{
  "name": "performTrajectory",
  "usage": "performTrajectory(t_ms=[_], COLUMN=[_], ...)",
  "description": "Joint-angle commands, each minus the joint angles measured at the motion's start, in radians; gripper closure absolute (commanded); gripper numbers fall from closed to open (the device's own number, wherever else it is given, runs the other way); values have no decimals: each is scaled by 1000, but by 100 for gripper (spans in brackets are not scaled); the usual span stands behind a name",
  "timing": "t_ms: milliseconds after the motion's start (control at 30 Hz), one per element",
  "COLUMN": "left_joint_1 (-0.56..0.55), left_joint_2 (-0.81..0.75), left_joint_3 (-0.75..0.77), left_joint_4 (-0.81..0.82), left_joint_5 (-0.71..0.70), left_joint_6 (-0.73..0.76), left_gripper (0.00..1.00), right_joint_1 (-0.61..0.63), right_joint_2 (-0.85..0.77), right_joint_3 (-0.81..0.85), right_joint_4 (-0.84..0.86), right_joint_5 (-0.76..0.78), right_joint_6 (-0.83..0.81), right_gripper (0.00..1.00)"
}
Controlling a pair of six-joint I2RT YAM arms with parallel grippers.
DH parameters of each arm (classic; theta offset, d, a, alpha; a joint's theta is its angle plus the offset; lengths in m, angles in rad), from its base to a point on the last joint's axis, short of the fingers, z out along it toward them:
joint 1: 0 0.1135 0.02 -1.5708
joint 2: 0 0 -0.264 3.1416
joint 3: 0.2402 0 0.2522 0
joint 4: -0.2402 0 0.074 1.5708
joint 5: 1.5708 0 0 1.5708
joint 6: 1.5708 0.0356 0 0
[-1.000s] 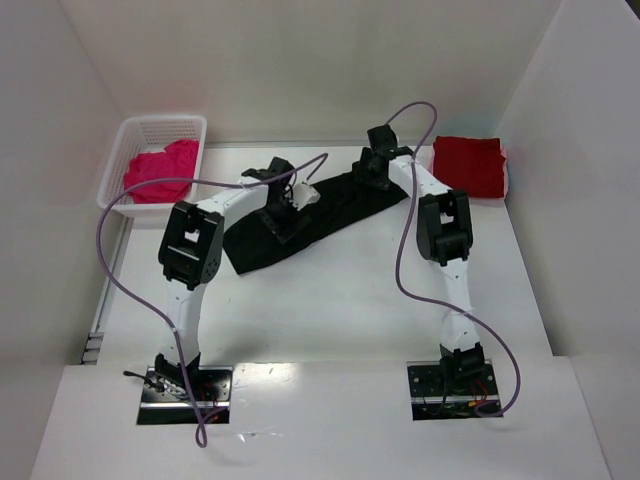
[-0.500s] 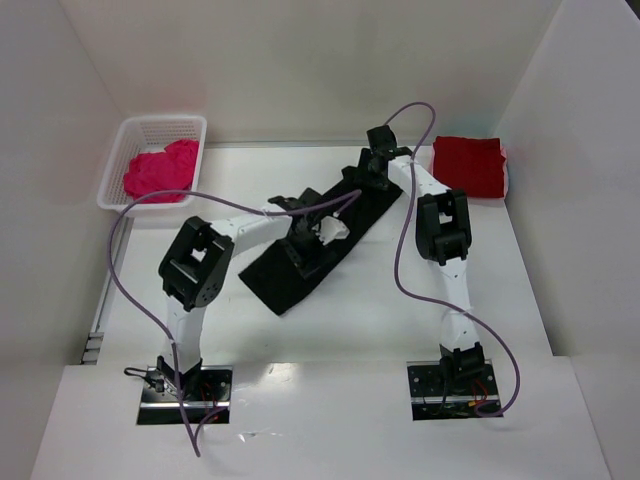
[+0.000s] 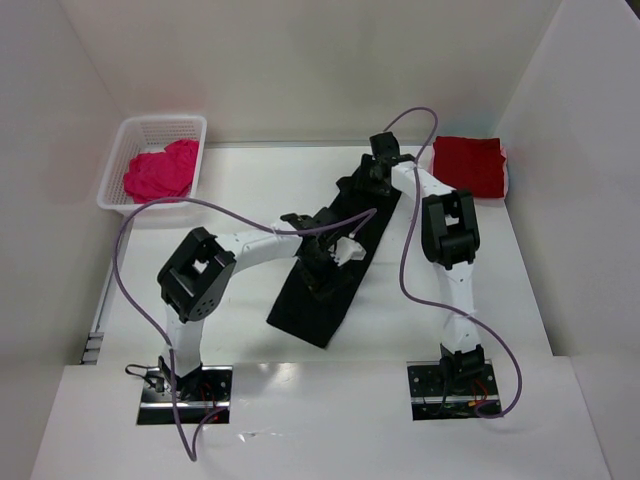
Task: Fold and stack the t-shirts
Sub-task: Rotate the tshirt 90 degrees
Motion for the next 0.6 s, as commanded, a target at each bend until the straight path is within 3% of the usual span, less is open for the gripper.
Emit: performTrajectory(t_ms=[0,333,433,567], left_joint_1=[-74,-139,-139,-139], left_joint_2=[43,6,-77,-239], left_joint_3=[-60,-83,-115,-137], left_joint_4=[-75,-66,-23,90], left_joint_5=[135,38,-29,-153], left_joint_6=[-61,-147,-187,-270], left_gripper=[0,0,0,0], right_joint_1=[-6,-6,-6,-6], right_joint_2=[-73,-84,-97,-233], right_joint_3=[-18,-18,-18,-56], right_joint_4=[38,58,58,70], right_joint_5=[10,-20,-20,3], right_joint_6=[-22,-22,-33,-42], right_gripper=[41,42,42,40])
